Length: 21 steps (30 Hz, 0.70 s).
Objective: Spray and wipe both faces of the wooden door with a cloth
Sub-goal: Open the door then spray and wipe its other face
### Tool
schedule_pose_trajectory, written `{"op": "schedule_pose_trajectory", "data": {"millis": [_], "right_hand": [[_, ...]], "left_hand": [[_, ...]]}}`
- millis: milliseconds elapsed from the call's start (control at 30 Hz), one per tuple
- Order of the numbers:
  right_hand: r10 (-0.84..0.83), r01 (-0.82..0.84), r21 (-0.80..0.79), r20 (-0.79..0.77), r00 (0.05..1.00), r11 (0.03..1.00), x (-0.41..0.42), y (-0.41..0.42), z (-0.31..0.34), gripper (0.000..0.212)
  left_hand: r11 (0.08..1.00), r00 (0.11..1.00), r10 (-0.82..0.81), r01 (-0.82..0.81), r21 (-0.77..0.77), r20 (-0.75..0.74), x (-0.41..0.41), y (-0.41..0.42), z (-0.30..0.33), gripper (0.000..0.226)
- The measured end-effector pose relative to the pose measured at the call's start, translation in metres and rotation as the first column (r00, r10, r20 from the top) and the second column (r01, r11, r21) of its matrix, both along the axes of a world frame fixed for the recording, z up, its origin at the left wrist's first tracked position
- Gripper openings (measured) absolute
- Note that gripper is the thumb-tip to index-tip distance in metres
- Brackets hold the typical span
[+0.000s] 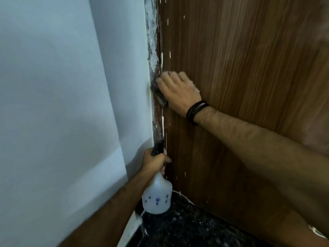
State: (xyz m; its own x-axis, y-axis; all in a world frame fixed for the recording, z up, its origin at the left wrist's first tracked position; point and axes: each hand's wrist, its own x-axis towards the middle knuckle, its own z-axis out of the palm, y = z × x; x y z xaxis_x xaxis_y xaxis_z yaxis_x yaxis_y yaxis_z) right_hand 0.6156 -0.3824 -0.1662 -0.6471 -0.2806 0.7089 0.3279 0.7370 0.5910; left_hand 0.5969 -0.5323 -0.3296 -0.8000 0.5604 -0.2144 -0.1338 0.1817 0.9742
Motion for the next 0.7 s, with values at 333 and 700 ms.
{"op": "schedule_pose_trajectory", "data": {"millis": [333,700], "right_hand": [[0.024,-0.073,0.096,0.438,0.899,0.993,0.018,0.006,-0.113,0.033],[0.035,-0.049,0.036,0.318,0.947,0.998,0.025,0.007,-0.153,0.034]], "left_hand": [[0.998,0.997,0.011,-0.006,-0.069,0.072,0.022,-0.023,-0.026,0.017],[0.984,0.999,0.020,-0.014,-0.180,0.030,0.016,-0.016,-0.082,0.015]]}}
